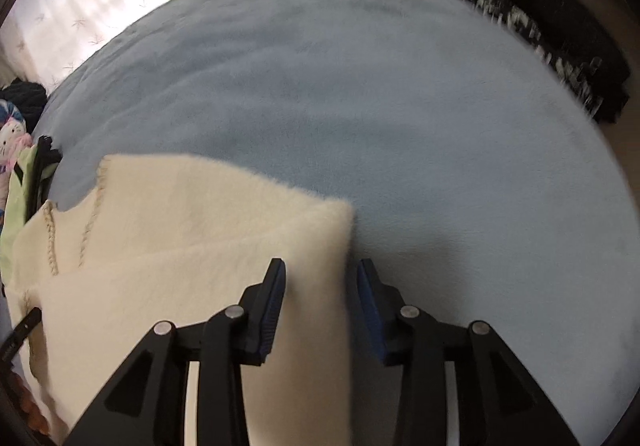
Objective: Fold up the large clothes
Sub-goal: 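Open the left tool and release the folded front edge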
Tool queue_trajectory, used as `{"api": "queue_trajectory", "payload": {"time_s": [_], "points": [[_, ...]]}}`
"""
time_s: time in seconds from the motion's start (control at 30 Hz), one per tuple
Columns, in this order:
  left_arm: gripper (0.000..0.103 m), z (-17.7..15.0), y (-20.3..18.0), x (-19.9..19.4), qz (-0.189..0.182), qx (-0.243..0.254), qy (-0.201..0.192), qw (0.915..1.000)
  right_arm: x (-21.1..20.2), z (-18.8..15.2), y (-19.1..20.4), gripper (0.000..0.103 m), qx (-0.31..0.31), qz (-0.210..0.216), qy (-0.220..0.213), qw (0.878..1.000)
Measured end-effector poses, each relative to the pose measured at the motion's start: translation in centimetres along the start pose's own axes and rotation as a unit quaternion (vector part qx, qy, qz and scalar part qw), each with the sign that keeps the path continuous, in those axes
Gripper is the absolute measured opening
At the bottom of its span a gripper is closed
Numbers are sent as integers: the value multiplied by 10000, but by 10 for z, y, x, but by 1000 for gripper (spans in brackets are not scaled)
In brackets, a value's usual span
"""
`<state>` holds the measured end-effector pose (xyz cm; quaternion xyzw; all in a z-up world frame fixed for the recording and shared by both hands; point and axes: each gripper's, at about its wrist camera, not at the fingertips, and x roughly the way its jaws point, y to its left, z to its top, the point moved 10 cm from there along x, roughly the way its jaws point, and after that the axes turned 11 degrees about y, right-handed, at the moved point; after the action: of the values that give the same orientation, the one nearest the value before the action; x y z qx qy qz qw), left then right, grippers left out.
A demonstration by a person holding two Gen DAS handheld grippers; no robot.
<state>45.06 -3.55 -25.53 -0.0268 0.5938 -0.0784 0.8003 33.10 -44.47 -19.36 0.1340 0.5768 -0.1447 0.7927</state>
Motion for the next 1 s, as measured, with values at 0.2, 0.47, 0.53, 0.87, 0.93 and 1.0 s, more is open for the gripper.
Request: {"api": "queue_trajectory", "payload": {"time_s": [0.2,0.47,0.53,0.87,0.93,1.0], "points": [[52,-24,-20,-53,-23,89,-446,9990,-50,-45,57,40,-471,677,-409,9958],[52,-54,-74,-46,-243,67,-583,9980,-36,-106,162,40,-1500,1086,-127,9826],[52,-60,-71,-30,-40,50,-464,9989,-24,-113,170,40,-1583,979,41,9825],[52,-63,-45,-9,292,346,-420,9981,-4,-85,24,38,-501,-369,-251,9977],[52,-64,-44,-9,309,388,-456,9977,-5,-86,6,37,-193,15,-216,9996],[52,-65,-45,-10,381,397,-460,9974,-9,-85,-13,47,-29,-710,-309,9970]]}}
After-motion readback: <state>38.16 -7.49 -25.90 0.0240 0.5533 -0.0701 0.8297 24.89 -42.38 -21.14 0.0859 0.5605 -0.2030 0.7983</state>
